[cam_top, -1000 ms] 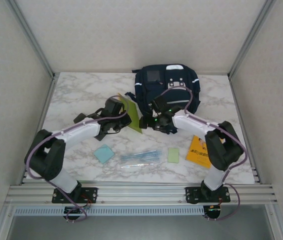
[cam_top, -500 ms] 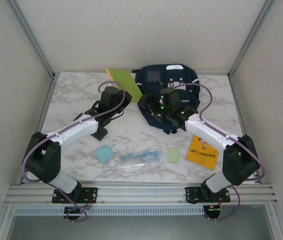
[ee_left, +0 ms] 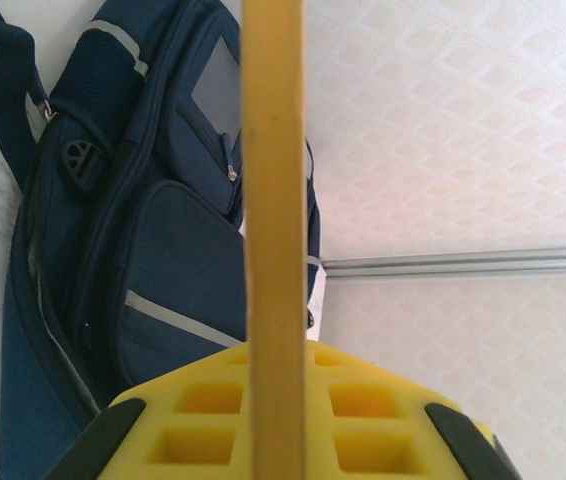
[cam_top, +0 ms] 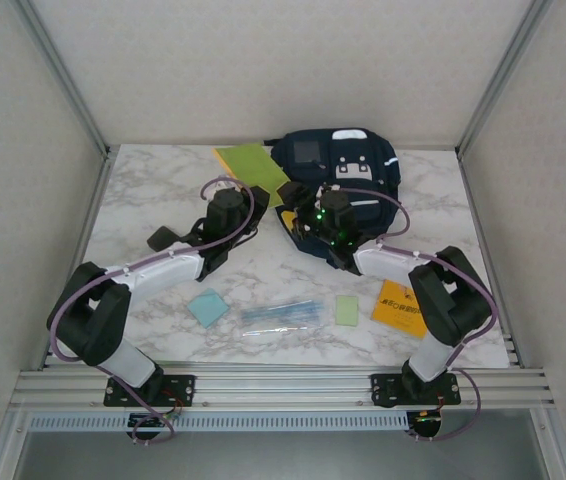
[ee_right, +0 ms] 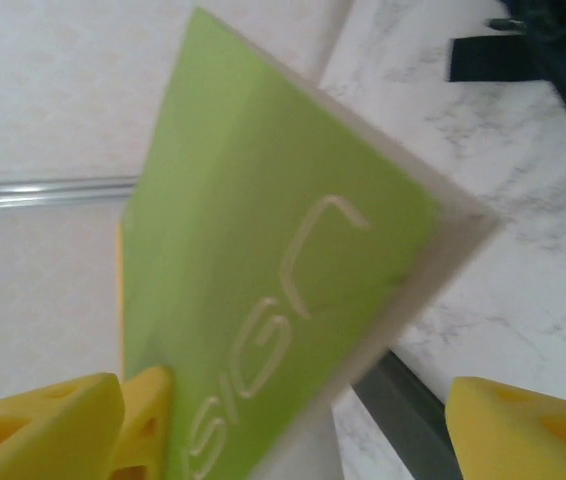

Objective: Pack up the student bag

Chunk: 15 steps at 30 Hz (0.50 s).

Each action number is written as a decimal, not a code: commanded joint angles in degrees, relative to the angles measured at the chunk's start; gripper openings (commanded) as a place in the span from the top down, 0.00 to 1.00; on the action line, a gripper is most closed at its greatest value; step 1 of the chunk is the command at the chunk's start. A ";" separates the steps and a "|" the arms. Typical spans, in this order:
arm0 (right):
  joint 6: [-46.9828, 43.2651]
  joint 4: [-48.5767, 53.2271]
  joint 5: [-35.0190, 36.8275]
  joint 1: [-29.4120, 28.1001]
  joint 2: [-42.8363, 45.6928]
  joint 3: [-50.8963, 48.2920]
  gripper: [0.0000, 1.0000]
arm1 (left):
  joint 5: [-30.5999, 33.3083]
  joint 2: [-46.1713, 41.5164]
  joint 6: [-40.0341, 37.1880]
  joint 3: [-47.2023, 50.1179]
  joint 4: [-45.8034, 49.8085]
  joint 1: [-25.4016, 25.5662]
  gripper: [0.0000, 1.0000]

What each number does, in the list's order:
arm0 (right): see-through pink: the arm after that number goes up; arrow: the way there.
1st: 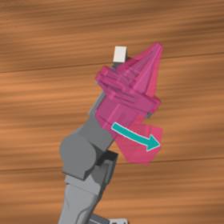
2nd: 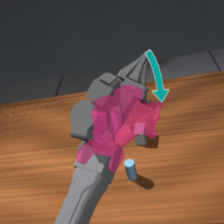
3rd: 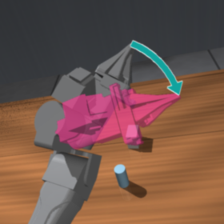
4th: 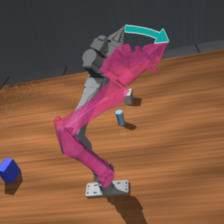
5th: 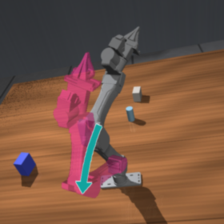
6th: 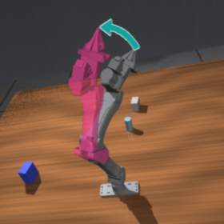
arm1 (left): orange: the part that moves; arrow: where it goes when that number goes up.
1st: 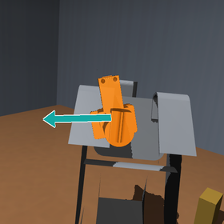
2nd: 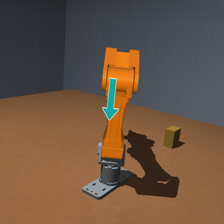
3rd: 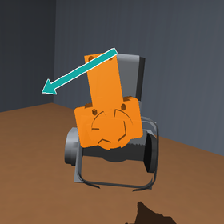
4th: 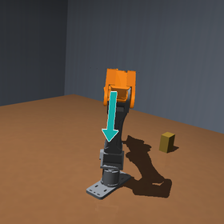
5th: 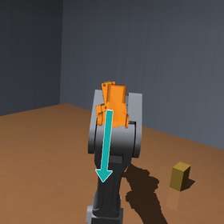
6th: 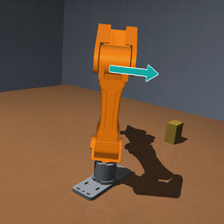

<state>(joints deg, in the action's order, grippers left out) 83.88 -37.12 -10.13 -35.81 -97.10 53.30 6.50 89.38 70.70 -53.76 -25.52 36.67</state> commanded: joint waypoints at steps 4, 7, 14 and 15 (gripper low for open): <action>0.38 -6.82 0.79 0.12 -0.47 1.06 0.70 | -0.76 -0.27 2.08 0.23 -4.86 0.60 1.00; -0.93 -6.53 0.97 0.54 0.44 0.11 0.94 | -2.49 -0.20 1.38 -0.02 -3.85 0.60 1.00; -8.62 4.21 0.87 5.53 9.01 -3.77 1.00 | -7.48 -1.71 -6.04 -0.88 6.18 0.60 0.25; -10.41 7.37 0.69 6.78 10.86 -4.07 1.00 | -7.85 -2.07 -8.46 -1.49 8.76 0.60 0.19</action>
<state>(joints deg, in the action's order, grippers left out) 79.81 -35.66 -10.50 -32.51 -91.74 50.11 2.13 89.27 68.49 -53.76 -23.22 36.82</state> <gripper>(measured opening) 0.049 0.613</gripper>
